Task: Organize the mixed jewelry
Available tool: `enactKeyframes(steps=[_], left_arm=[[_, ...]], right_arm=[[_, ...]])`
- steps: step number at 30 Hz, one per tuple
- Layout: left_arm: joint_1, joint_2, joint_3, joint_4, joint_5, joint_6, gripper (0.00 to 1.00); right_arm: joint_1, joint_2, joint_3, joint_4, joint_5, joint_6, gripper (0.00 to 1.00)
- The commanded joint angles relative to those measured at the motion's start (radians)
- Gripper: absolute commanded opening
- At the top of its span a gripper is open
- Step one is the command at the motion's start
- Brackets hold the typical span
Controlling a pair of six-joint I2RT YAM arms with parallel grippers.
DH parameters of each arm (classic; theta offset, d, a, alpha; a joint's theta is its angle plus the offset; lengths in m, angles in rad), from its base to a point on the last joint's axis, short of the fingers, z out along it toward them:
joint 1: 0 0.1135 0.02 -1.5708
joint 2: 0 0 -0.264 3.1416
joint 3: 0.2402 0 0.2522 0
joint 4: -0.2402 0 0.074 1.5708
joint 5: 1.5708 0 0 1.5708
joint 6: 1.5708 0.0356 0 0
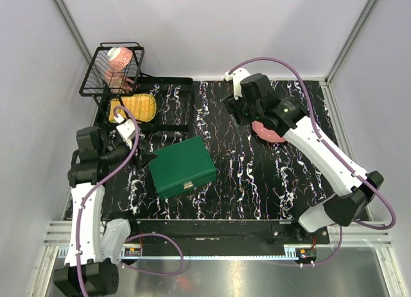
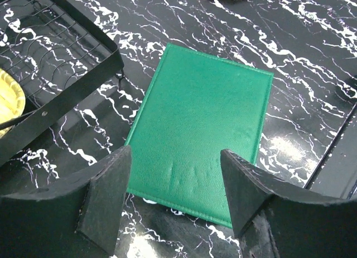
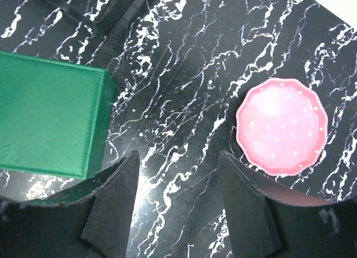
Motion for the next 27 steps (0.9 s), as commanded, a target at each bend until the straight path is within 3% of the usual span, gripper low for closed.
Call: enactKeyframes(steps=[1,6,15,23,27], left_arm=[[-0.06,0.033,0.022,0.163,-0.033,-0.075,0.68],[-0.25,0.091,-0.029,0.243,-0.266,-0.104,0.67],[-0.511,0.196,-0.101,0.279,-0.547,-0.062,0.66],[-0.728,0.334,-0.211,0.305,-0.723,0.022,0.65],[-0.761,0.361,-0.247,0.314,-0.754,0.046,0.64]], right_arm=[[-0.015,-0.01,-0.045,0.046,0.033,-0.024,0.64],[-0.018,0.003,-0.055,0.057,0.046,-0.027,0.64],[-0.038,0.01,-0.053,0.055,0.062,-0.033,0.64],[-0.056,0.008,-0.051,0.054,0.072,-0.035,0.66],[-0.064,0.002,-0.056,0.057,0.077,-0.038,0.66]])
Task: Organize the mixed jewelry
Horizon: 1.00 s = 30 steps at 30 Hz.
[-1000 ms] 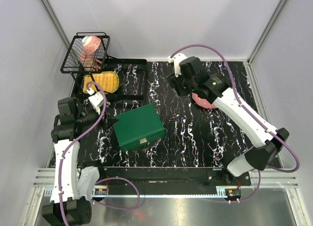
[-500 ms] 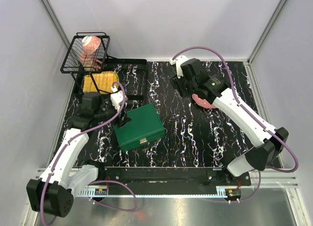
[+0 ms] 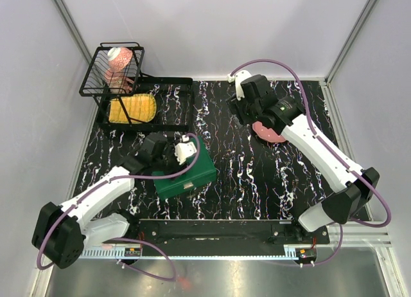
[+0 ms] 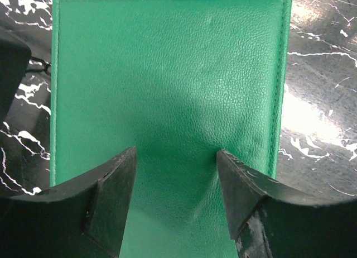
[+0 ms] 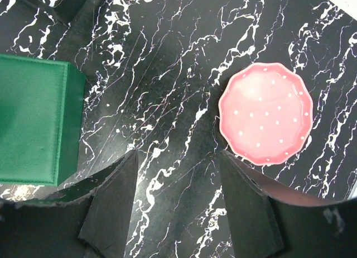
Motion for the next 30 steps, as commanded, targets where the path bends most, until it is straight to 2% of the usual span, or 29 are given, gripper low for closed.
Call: enactKeyframes(steps=[1,6,11,12,16,18,20,24,25,27,30], left_arm=[[-0.038,0.051,-0.074,0.006,-0.109,0.058,0.64],[-0.038,-0.047,-0.04,0.014,-0.115,0.029,0.64],[-0.01,-0.162,0.061,0.003,-0.124,-0.01,0.64],[-0.001,-0.178,0.076,0.011,-0.121,-0.023,0.65],[0.054,-0.204,0.181,0.032,-0.158,-0.101,0.68],[0.08,-0.192,0.231,0.047,-0.192,-0.147,0.7],[0.135,-0.172,0.261,0.06,-0.193,-0.197,0.71],[0.276,-0.144,0.346,0.104,-0.129,-0.336,0.85],[0.342,-0.133,0.359,0.11,-0.105,-0.366,0.89],[0.402,-0.12,0.391,0.133,-0.049,-0.452,0.9],[0.468,-0.104,0.423,0.155,-0.051,-0.503,0.93]], right_arm=[[-0.018,-0.012,0.002,0.03,0.029,-0.013,0.66],[-0.03,-0.015,0.005,0.031,0.038,-0.018,0.68],[-0.065,-0.041,-0.011,0.053,0.053,-0.019,0.71],[-0.073,-0.045,-0.012,0.059,0.056,-0.019,0.73],[-0.121,-0.075,-0.038,0.1,0.098,0.0,0.93],[-0.156,-0.102,-0.057,0.134,0.099,0.019,0.97],[-0.183,-0.127,-0.077,0.172,0.119,0.03,1.0],[-0.24,-0.157,-0.097,0.219,0.167,0.069,1.0],[-0.254,-0.164,-0.101,0.228,0.167,0.074,1.0],[-0.279,-0.18,-0.118,0.261,0.176,0.074,1.0],[-0.286,-0.19,-0.138,0.3,0.219,0.066,1.0]])
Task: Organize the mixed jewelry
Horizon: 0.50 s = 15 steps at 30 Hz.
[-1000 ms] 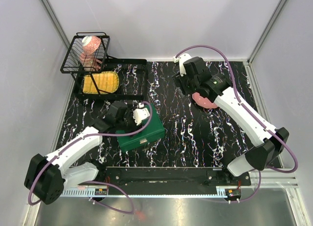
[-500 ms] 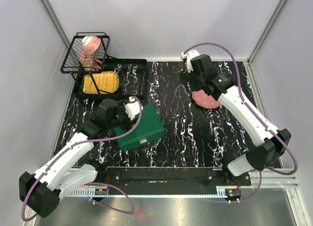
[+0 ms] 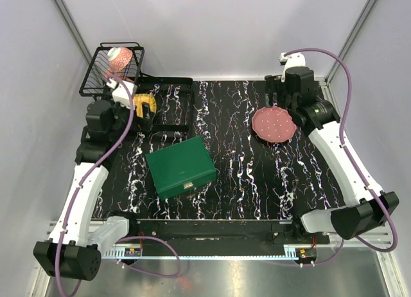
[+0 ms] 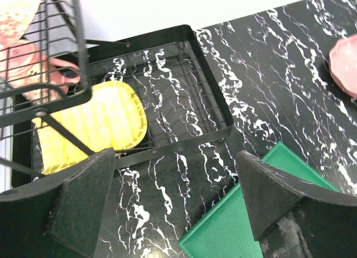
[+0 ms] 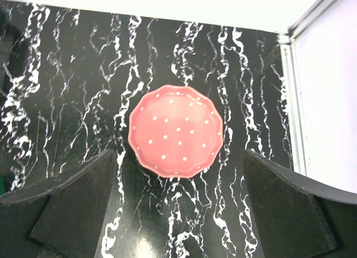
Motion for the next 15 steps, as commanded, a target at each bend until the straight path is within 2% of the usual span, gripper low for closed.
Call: enactKeyframes(steps=[1,6,15], left_arm=[[0.064,0.014,0.08,0.09,0.045,-0.151,0.95],[0.066,0.013,0.076,0.143,0.006,-0.177,0.99],[0.073,0.014,0.044,0.221,-0.044,-0.206,0.99]], right_arm=[[-0.012,-0.042,-0.048,0.135,0.096,0.014,1.0],[-0.012,-0.042,-0.108,0.209,0.173,0.005,1.0],[-0.012,-0.039,-0.103,0.217,0.135,0.008,1.0]])
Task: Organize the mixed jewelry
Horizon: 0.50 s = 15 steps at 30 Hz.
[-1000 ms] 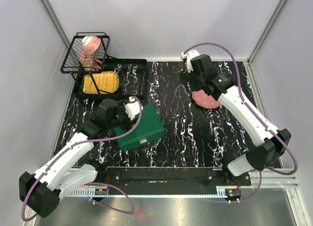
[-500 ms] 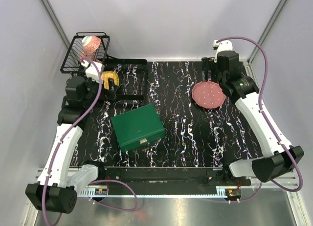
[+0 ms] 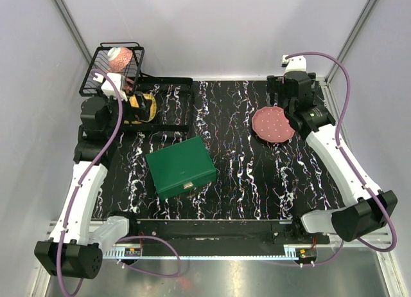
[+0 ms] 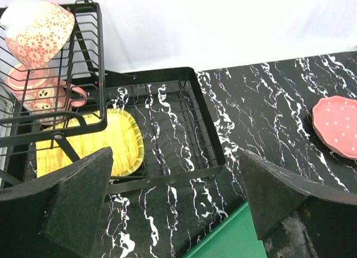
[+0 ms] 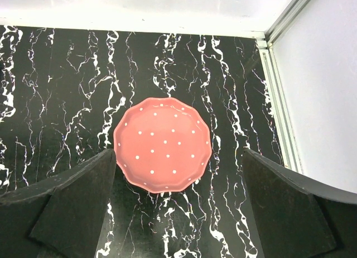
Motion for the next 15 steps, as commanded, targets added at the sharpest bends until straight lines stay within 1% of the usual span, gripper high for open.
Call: enactKeyframes(steps=[1,15], left_arm=[[0.007,-0.002,0.006,0.099,-0.025,-0.037,0.99],[0.009,0.004,-0.029,0.14,-0.005,-0.04,0.99]], right_arm=[[-0.001,-0.013,0.014,0.057,0.017,0.006,1.0],[-0.001,-0.099,-0.026,0.083,0.002,-0.028,0.98]])
